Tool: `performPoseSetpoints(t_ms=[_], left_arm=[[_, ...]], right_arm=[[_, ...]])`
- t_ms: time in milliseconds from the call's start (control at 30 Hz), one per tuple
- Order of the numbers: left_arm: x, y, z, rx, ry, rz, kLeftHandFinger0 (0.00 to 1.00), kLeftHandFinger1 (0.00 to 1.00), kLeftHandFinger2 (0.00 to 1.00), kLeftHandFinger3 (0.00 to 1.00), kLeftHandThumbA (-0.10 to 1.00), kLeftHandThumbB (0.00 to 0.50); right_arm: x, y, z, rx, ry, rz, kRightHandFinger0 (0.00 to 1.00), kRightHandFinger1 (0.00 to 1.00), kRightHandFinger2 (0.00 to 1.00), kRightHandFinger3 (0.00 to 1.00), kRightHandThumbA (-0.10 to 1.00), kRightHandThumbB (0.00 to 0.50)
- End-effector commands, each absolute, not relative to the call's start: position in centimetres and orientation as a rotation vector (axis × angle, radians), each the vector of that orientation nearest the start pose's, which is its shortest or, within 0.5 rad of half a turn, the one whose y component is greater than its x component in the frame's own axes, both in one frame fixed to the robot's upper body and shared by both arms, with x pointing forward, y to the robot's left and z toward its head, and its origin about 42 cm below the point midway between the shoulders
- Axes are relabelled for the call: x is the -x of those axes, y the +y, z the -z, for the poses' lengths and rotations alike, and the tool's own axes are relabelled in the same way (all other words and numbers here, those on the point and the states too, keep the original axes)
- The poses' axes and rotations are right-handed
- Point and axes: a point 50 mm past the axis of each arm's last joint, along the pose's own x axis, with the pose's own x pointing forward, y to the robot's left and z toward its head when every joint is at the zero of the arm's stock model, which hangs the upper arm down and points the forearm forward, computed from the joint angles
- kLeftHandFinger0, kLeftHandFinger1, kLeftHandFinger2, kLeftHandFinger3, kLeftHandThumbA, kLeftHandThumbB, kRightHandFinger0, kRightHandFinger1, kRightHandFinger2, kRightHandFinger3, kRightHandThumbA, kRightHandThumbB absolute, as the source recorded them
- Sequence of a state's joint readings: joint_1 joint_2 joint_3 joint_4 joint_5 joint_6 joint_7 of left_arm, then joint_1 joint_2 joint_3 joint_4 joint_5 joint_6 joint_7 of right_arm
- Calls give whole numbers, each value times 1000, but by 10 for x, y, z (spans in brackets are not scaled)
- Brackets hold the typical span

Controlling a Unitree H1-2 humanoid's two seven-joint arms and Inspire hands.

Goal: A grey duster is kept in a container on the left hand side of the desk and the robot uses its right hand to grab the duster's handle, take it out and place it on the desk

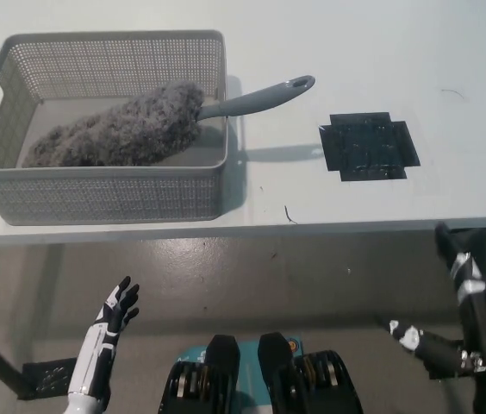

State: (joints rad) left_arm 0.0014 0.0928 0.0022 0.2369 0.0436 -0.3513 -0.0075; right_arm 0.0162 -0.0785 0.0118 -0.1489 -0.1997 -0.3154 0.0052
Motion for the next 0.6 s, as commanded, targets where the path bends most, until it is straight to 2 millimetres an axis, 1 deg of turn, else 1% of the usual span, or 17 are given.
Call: performPoseSetpoints(t_ms=[0, 67, 100, 133, 167, 267, 300, 333, 400, 433, 500, 567], left_arm=[[-281, 244, -72, -152, -243, 36, 1000, 1000, 1000, 1000, 1000, 58], [-281, 244, -71, -149, -242, 36, 1000, 1000, 1000, 1000, 1000, 59], [-281, 243, -71, -161, -248, 35, 1000, 1000, 1000, 1000, 1000, 54], [-281, 243, -71, -163, -246, 35, 1000, 1000, 1000, 1000, 1000, 61], [-281, 243, -71, -162, -245, 35, 1000, 1000, 1000, 1000, 1000, 64], [-279, 243, -70, -168, -245, 39, 1000, 1000, 1000, 1000, 1000, 64], [-279, 243, -70, -176, -245, 41, 1000, 1000, 1000, 1000, 1000, 72], [-279, 243, -70, -188, -245, 40, 1000, 1000, 1000, 1000, 1000, 78], [-279, 242, -69, -192, -244, 45, 1000, 1000, 1000, 1000, 1000, 78], [-278, 243, -69, -189, -241, 47, 1000, 1000, 1000, 1000, 1000, 79], [-278, 243, -69, -183, -241, 46, 1000, 1000, 1000, 1000, 1000, 81], [-278, 242, -69, -198, -244, 41, 1000, 1000, 1000, 1000, 1000, 73]], right_arm=[[-292, -198, -327, 874, -757, -18, 1000, 1000, 1000, 1000, 991, 408], [-301, -191, -345, 908, -779, -33, 1000, 1000, 1000, 1000, 974, 403], [-316, -178, -367, 958, -793, -50, 1000, 1000, 1000, 1000, 962, 420], [-329, -168, -379, 981, -794, -65, 1000, 1000, 1000, 1000, 939, 435], [-336, -164, -385, 990, -797, -73, 1000, 1000, 1000, 1000, 932, 438], [-360, -150, -395, 1047, -797, -98, 1000, 1000, 1000, 1000, 902, 452], [-375, -141, -400, 1068, -797, -118, 1000, 1000, 1000, 1000, 883, 464], [-389, -133, -404, 1106, -784, -137, 1000, 1000, 1000, 1000, 927, 481], [-411, -117, -411, 1184, -756, -159, 1000, 1000, 1000, 1000, 948, 493], [-419, -110, -413, 1213, -738, -170, 1000, 1000, 1000, 1000, 970, 499], [-426, -103, -416, 1249, -711, -182, 1000, 1000, 1000, 1000, 988, 496], [-441, -90, -421, 1308, -660, -209, 1000, 1000, 1000, 1000, 985, 499]])
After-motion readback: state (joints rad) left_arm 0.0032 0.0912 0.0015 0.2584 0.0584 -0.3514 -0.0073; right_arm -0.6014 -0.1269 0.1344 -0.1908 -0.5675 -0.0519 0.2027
